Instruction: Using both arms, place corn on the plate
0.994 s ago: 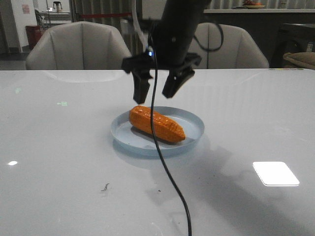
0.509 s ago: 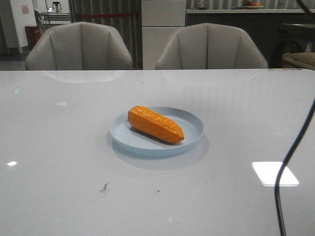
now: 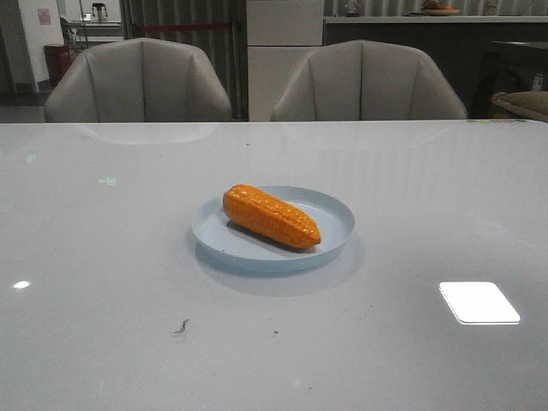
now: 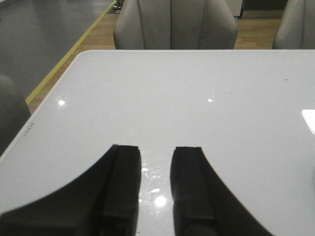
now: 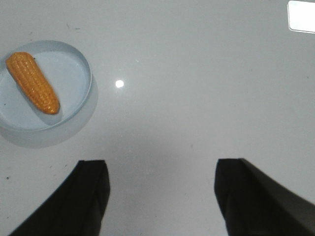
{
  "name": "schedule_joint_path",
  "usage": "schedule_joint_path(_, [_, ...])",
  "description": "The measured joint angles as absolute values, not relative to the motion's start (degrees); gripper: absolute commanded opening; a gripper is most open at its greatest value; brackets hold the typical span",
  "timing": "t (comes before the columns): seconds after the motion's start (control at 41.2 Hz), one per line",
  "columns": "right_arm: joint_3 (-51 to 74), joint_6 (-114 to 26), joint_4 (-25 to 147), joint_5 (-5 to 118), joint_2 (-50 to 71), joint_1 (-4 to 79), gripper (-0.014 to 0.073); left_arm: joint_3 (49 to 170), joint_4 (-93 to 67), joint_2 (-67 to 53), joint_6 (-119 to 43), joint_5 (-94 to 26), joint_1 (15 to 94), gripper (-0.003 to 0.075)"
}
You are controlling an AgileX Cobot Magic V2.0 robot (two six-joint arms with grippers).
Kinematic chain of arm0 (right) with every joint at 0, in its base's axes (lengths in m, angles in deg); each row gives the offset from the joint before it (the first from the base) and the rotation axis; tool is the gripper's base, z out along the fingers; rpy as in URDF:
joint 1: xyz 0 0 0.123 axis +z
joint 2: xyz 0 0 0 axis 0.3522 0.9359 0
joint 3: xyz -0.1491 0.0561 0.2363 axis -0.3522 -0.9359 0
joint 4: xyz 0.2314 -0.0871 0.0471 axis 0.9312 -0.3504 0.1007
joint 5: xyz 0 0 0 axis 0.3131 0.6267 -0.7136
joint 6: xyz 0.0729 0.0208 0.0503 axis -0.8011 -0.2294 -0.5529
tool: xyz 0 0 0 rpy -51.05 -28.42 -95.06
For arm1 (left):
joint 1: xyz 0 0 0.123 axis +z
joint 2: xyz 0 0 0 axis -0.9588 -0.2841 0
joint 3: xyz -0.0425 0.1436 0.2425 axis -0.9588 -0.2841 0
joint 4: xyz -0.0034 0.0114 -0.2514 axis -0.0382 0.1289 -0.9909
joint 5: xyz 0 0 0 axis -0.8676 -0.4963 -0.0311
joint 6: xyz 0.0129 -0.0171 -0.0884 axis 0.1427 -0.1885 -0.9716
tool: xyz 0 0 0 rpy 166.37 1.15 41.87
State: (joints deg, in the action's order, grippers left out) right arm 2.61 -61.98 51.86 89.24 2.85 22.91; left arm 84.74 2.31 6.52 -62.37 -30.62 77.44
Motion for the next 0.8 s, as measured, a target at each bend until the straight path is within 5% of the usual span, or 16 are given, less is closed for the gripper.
schedule_joint_path(0.8, [-1.69, -65.47, 52.07, 88.75, -2.16, 22.91, 0.0559, 84.74, 2.20, 0.63, -62.37, -30.40, 71.93, 0.0238])
